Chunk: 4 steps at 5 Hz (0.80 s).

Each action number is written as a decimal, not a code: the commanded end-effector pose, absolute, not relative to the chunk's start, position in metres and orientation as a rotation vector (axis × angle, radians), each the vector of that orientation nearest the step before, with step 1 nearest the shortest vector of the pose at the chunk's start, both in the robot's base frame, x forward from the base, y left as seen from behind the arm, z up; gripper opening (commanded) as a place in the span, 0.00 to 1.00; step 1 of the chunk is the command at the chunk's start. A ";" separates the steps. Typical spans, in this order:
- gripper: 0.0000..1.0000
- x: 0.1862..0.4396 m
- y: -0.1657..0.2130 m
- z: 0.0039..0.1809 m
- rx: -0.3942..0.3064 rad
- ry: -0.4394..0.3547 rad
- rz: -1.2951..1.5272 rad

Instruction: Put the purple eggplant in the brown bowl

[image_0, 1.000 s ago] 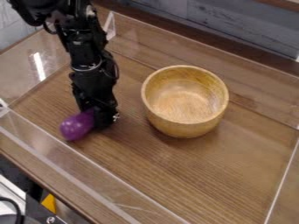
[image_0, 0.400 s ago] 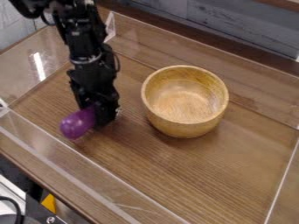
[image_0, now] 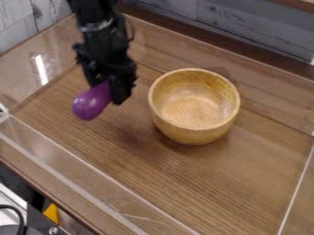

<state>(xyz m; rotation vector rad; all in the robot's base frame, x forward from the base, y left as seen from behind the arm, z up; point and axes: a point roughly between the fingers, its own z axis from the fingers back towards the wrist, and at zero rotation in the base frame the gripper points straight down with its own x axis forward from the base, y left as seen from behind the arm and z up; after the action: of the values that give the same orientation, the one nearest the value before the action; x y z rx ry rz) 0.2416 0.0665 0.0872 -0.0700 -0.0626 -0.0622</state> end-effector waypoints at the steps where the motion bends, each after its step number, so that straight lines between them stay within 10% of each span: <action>1: 0.00 0.263 0.044 0.111 -0.070 -0.117 -0.058; 4: 0.00 0.292 -0.019 0.099 -0.087 -0.126 -0.077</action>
<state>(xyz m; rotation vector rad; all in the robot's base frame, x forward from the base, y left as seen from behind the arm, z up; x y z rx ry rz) 0.2842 -0.0190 0.0863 -0.0908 -0.0753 -0.0792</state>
